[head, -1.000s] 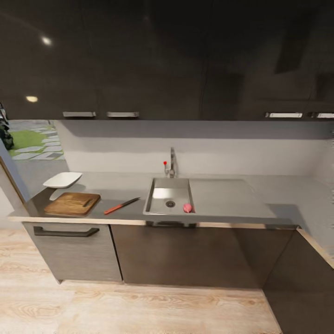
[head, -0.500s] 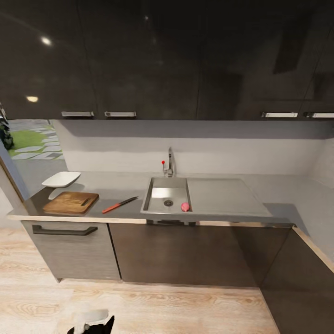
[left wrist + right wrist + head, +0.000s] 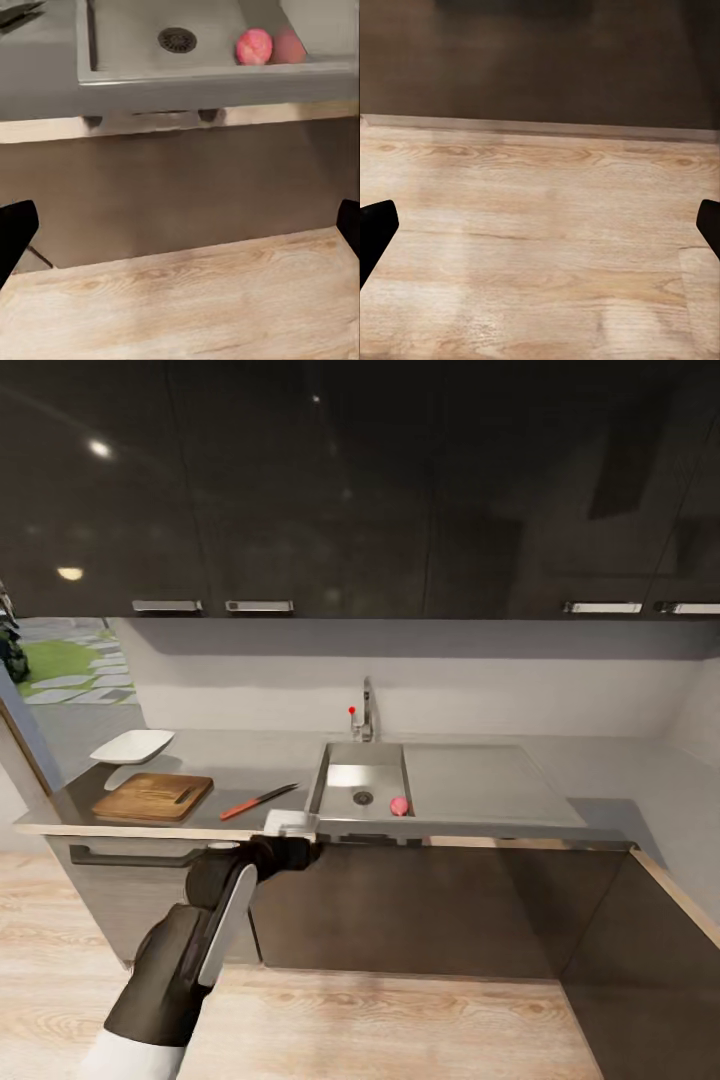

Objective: In the kitchen, take the Vidalia onion out of the sink, dice it on the chopping board with the paring knife, put the diced onion into the bowl on the countertop, then place both the paring knife and the chopping board into the sink.

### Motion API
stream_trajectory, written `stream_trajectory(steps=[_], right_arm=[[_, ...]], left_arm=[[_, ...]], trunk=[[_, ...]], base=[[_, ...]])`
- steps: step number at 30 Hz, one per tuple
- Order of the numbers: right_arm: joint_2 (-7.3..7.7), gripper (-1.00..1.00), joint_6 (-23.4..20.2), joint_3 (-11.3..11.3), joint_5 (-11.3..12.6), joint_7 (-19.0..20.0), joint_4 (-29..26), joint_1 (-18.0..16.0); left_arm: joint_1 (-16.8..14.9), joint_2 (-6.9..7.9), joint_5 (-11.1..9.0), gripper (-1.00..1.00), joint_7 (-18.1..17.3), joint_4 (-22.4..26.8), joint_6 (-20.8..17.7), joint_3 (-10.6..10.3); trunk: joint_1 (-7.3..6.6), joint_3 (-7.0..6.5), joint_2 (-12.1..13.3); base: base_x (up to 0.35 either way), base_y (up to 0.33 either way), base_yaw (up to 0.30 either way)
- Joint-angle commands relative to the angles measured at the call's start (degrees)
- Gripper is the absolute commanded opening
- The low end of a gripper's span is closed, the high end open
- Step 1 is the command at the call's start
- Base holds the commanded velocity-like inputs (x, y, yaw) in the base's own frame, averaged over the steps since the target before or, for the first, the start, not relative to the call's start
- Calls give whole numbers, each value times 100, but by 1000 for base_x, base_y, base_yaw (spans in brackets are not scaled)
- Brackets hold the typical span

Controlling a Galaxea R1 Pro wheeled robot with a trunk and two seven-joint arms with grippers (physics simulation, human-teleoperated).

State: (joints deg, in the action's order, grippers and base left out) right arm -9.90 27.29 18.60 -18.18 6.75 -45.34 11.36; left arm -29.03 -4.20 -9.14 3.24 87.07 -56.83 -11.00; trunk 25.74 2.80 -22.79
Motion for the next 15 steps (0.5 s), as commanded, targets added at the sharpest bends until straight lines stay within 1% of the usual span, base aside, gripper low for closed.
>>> stream_trajectory(steps=[1, 2, 3, 5, 6, 7, 8, 9, 10, 11, 12, 13, 14, 15], right_arm=[[-9, 100, 13, 38, -19, 55, -10, -2], [-9, 100, 13, 38, -19, 55, -10, -2], [-9, 100, 13, 38, -19, 55, -10, -2], [-9, 100, 14, 38, -19, 55, -10, -2], [-9, 100, 14, 38, -21, 55, -9, -2], [-9, 100, 14, 38, -20, 55, -9, -2], [-9, 100, 15, 38, -20, 55, -9, -2], [-9, 100, 16, 38, -19, 55, -9, -2], [-9, 100, 17, 38, -19, 55, -9, -2], [-9, 100, 19, 38, -19, 55, -11, -2], [-9, 100, 20, 38, -12, 55, -14, -2], [-9, 100, 20, 38, -3, 55, -15, -2], [-9, 100, 21, 38, 23, 55, -16, -2], [-9, 100, 21, 38, 39, 55, -16, -2]], left_arm=[[-266, -53, -47, 100, 43, -97, -49, -6], [-395, -80, -48, 100, 45, -160, -57, -8], [-923, -155, -52, 100, 52, -493, -80, -12], [-1718, -221, -58, 100, 56, -1073, -97, -14], [-1899, -234, -59, 100, 56, -1221, -101, -14], [-2252, -261, -60, 100, 55, -1527, -104, -15], [-2764, -306, -61, 100, 54, -2036, -105, -11], [-3104, -333, -62, 100, 54, -2431, -101, -10], [-3275, -348, -64, 100, 54, -2652, -99, -9], [-3793, -393, -67, 100, 48, -3415, -91, -9], [-4146, -417, -76, 100, 40, -3984, -85, -9], [-4318, -425, -82, 100, 36, -4264, -81, -8], [-4649, -439, -99, 100, 30, -4786, -64, -8], [-4799, -445, -109, 100, 27, -5018, -48, -8]], trunk=[[4, 13, -13], [4, 13, -13], [4, 13, -13], [4, 13, -13], [4, 13, -13], [4, 13, -13], [4, 13, -13], [4, 13, -13], [4, 13, -13], [4, 13, -13], [4, 13, -13], [4, 13, -13], [4, 13, -13], [4, 13, -13]], base=[[0, 0, 0], [0, 0, 0], [0, 0, 0], [0, 0, 0], [0, 0, 0], [0, 0, 0], [0, 0, 0], [0, 0, 0], [0, 0, 0], [0, 0, 0], [0, 0, 0], [0, 0, 0], [0, 0, 0], [0, 0, 0]])
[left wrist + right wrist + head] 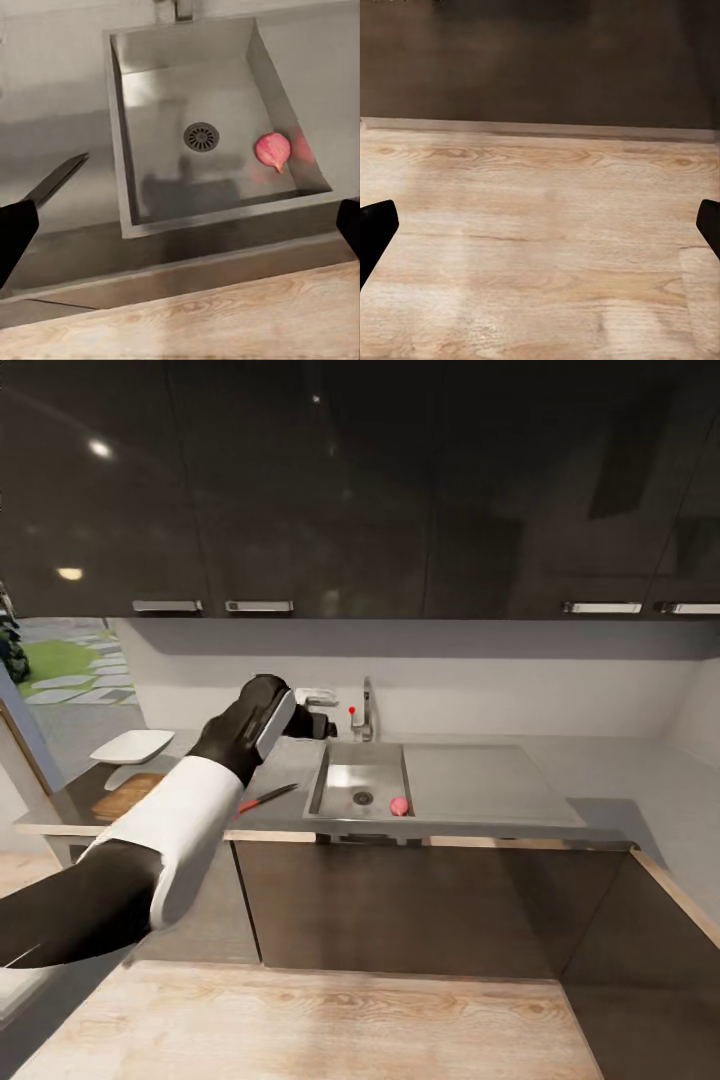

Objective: In the kitchen, take the Vidalia onion out of the sink, dice it on the chopping board with the paring knife, put the diced onion into the bowl on the countertop, then place both the paring knife and the chopping board into the sink.

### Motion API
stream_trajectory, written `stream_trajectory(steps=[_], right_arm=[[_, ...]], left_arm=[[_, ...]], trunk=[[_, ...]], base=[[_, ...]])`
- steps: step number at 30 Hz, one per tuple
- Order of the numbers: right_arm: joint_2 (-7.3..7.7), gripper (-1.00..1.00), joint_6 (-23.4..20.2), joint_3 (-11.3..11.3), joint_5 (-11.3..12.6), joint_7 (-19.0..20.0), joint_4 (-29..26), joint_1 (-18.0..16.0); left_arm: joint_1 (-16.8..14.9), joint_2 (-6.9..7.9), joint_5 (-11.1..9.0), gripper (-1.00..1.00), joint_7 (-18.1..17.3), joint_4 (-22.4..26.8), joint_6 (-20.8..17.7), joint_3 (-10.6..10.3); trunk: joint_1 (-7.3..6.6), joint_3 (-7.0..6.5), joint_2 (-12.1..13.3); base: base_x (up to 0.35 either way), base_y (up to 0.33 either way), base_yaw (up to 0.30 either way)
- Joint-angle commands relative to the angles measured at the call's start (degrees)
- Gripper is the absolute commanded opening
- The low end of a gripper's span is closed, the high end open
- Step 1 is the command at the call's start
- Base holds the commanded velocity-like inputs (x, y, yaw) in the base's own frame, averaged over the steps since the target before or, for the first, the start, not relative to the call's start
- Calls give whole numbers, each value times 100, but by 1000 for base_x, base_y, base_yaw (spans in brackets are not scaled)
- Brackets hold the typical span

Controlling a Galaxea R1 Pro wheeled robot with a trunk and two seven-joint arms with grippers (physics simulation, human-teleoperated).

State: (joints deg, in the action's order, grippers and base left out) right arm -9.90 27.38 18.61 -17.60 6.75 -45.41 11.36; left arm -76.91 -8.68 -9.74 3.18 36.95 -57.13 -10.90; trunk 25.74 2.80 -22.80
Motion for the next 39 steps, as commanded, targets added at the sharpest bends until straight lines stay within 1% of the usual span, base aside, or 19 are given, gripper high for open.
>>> stream_trajectory(steps=[1, 3, 5, 8, 10, 14, 18, 29, 30, 33, 39], right_arm=[[-9, 100, 13, 38, 10, 55, -10, -2], [-9, 100, 13, 38, 40, 57, -11, -2], [-9, 100, 13, 38, 56, 60, -9, -2], [-9, 100, 13, 38, 74, 73, -4, -2], [-9, 100, 13, 38, 78, 77, -4, -2], [-9, 100, 13, 38, 81, 80, -3, -2], [-9, 100, 13, 38, 78, 81, 12, -2], [-9, 100, 20, 38, 81, 81, 14, -2], [-9, 100, 19, 38, 81, 81, 15, -2], [-9, 100, 20, 38, 81, 81, 15, -2], [-9, 100, 17, 38, 81, 86, 15, -2]], left_arm=[[-262, -5, -68, 100, 30, -383, 20, -17], [-498, -22, -97, 100, 27, -724, 75, -17], [-619, -38, -115, 100, 23, -911, 101, -21], [-713, -45, -134, 100, -4, -1255, 98, -42], [-729, -46, -138, 100, -9, -1365, 87, -47], [-742, -42, -141, 100, -24, -1450, 75, -49], [-718, -34, -142, 100, -35, -1490, 71, -50], [-596, -34, -142, 100, -44, -1567, 70, -52], [-578, -42, -142, 100, -52, -1712, 76, -52], [-574, -39, -142, 100, -49, -1794, 78, -52], [-556, -35, -142, 100, -46, -2116, 87, -52]], trunk=[[4, 13, -12], [4, 13, -12], [4, 13, -12], [4, 13, -12], [4, 13, -12], [4, 13, -12], [4, 13, -12], [4, 13, -12], [4, 13, -12], [4, 13, -12], [4, 13, -12]], base=[[0, 0, 0], [0, 0, 0], [0, 0, 0], [0, 0, 0], [0, 0, 0], [0, 0, 0], [143, -114, 0], [209, -231, 0], [49, -302, 0], [28, -306, 0], [7, -304, 0]])
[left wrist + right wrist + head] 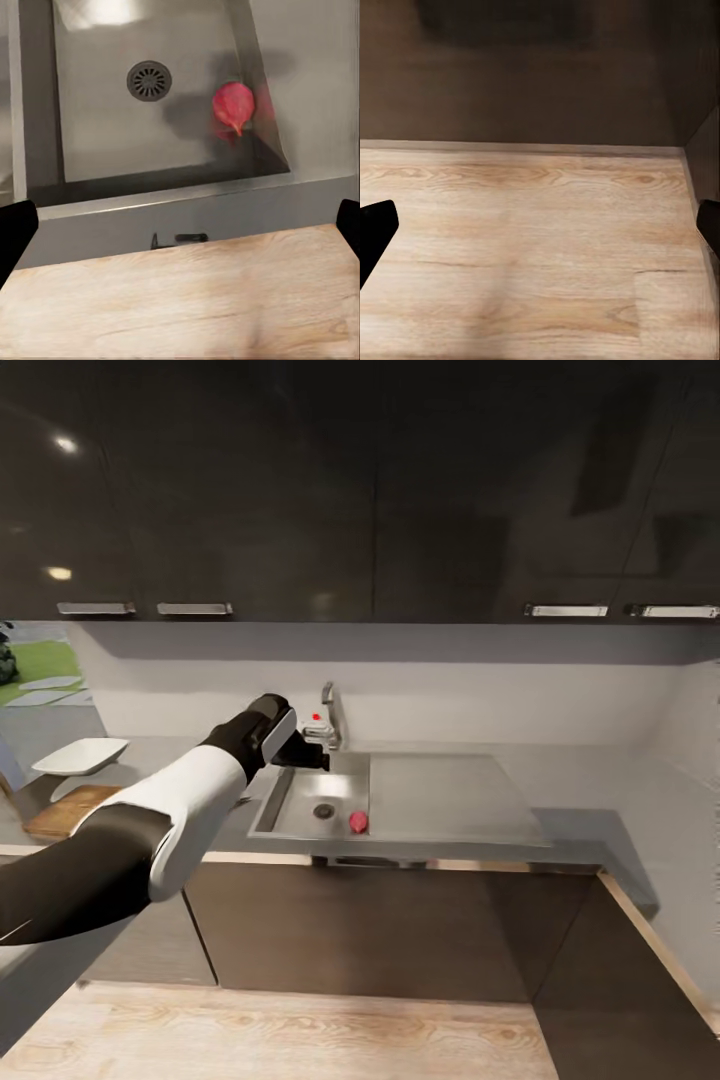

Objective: In the kitchen, take the Vidalia onion out of the sink, dice it on the chopping board with the paring knife, put the diced onion into the bowl on the countertop, then place both the paring knife and the chopping board into the sink.

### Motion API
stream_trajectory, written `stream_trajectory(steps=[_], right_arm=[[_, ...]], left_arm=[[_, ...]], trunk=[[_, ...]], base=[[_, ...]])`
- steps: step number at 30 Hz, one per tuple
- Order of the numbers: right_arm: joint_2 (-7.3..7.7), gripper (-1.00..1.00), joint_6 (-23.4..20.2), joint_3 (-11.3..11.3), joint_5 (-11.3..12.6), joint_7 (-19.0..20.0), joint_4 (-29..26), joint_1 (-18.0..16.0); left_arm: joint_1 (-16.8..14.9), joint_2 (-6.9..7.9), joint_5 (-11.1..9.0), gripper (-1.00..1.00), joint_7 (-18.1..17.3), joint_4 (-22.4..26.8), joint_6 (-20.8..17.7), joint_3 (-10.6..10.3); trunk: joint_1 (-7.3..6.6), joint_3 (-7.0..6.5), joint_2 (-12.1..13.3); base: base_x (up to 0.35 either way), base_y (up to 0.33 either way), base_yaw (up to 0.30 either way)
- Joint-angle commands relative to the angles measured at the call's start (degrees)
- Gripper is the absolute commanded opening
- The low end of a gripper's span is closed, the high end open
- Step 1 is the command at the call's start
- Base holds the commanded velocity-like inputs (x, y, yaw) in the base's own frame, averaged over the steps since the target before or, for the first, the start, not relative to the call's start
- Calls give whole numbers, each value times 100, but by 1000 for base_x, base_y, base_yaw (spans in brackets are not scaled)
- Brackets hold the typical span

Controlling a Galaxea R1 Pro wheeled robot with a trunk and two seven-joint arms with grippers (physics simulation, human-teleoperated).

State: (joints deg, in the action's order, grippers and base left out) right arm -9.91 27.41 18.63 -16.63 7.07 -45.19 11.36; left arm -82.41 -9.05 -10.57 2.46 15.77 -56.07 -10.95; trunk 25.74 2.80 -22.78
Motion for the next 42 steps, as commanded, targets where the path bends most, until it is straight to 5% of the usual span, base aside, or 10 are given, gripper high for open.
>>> stream_trajectory(steps=[1, 27, 42], right_arm=[[-9, 100, 12, 35, -16, 56, -7, -3], [-9, 100, 10, 35, -16, 58, 4, -3], [-9, 100, 10, 35, -16, 58, 37, -3]], left_arm=[[4, 7, -59, 100, 26, -47, -14, -47], [232, 80, -17, 100, 51, -127, 37, -56], [240, 88, -11, 100, 53, -127, 43, -56]], trunk=[[4, 13, -14], [4, 186, -14], [4, 321, -14]], base=[[2, -296, 0], [0, -112, 0], [273, 0, 0]])
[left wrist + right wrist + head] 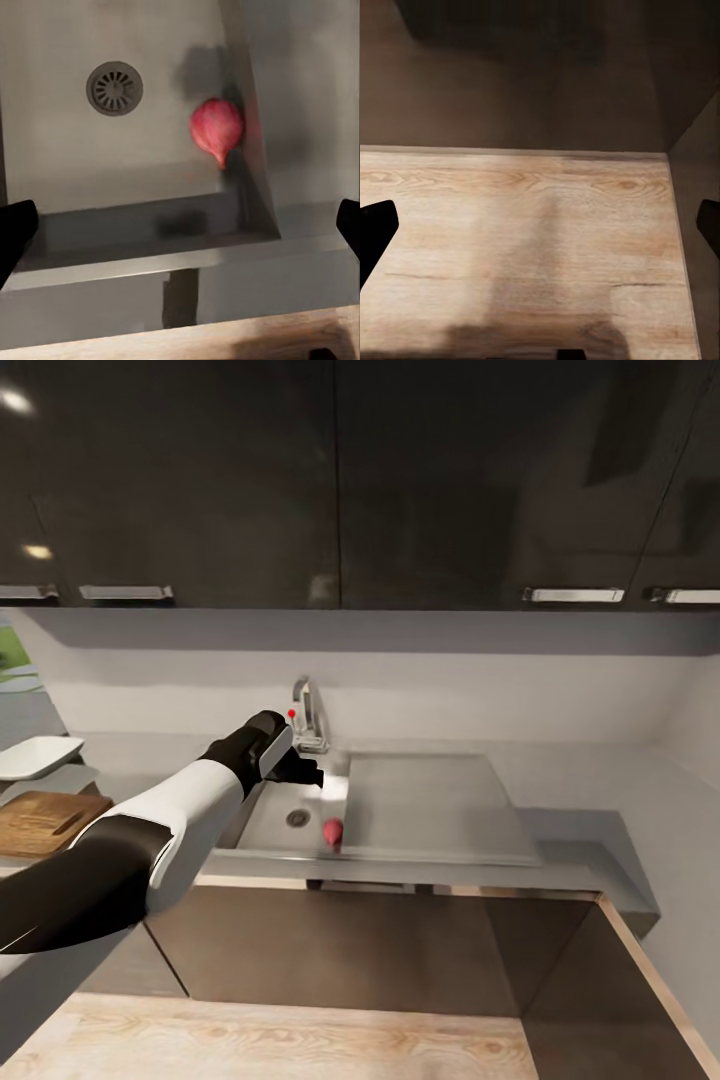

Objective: In the kitchen, take the Vidalia onion out of the sink, dice it on the chopping board with the paring knife, put the diced onion into the bowl on the countertop, then place both the paring knife and the chopping board into the sink.

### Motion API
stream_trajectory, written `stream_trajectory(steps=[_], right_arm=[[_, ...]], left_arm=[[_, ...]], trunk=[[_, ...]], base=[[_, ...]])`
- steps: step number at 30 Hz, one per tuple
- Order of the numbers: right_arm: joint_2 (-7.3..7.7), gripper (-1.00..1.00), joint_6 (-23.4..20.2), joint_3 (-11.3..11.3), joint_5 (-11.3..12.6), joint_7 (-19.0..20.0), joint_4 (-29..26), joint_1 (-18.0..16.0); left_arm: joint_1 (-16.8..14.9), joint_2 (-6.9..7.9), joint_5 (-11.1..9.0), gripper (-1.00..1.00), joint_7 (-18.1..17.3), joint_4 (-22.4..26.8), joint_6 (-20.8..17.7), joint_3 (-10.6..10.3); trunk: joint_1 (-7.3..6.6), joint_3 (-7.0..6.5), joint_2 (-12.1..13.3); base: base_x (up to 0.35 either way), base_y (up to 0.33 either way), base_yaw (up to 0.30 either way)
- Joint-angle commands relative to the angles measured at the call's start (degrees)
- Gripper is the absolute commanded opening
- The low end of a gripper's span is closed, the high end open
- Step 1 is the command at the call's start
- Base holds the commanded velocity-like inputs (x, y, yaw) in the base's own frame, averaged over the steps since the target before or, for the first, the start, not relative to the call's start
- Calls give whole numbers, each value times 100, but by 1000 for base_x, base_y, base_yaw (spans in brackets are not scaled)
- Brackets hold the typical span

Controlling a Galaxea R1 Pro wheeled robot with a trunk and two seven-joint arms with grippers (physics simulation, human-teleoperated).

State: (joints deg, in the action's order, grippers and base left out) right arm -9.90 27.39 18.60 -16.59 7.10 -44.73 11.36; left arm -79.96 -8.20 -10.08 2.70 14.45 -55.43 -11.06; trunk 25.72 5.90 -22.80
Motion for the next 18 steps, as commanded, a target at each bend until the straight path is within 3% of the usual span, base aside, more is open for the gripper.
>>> stream_trajectory(steps=[1, 8, 15, 16, 18], right_arm=[[-10, 100, 12, 38, -20, 55, -10, -2], [-10, 100, 12, 38, -20, 55, -10, -2], [-10, 100, 12, 38, -20, 55, 1, -2], [-10, 100, 12, 38, -20, 55, 3, -2], [-10, 100, 12, 38, -20, 55, 5, -2]], left_arm=[[-4, 3, -58, 100, 28, 5, -20, -45], [1, 11, -44, 100, 9, -3, -14, -52], [30, 15, -38, 100, -10, -4, -12, -75], [34, 19, -38, 100, -12, -4, -11, -113], [82, 95, -38, 100, -28, 1, -18, -428]], trunk=[[7, 20, -12], [7, 83, -12], [7, 146, -12], [7, 155, -12], [7, 173, -12]], base=[[311, 0, 0], [202, 0, 0], [86, 0, 0], [19, 0, 0], [6, 0, 0]])
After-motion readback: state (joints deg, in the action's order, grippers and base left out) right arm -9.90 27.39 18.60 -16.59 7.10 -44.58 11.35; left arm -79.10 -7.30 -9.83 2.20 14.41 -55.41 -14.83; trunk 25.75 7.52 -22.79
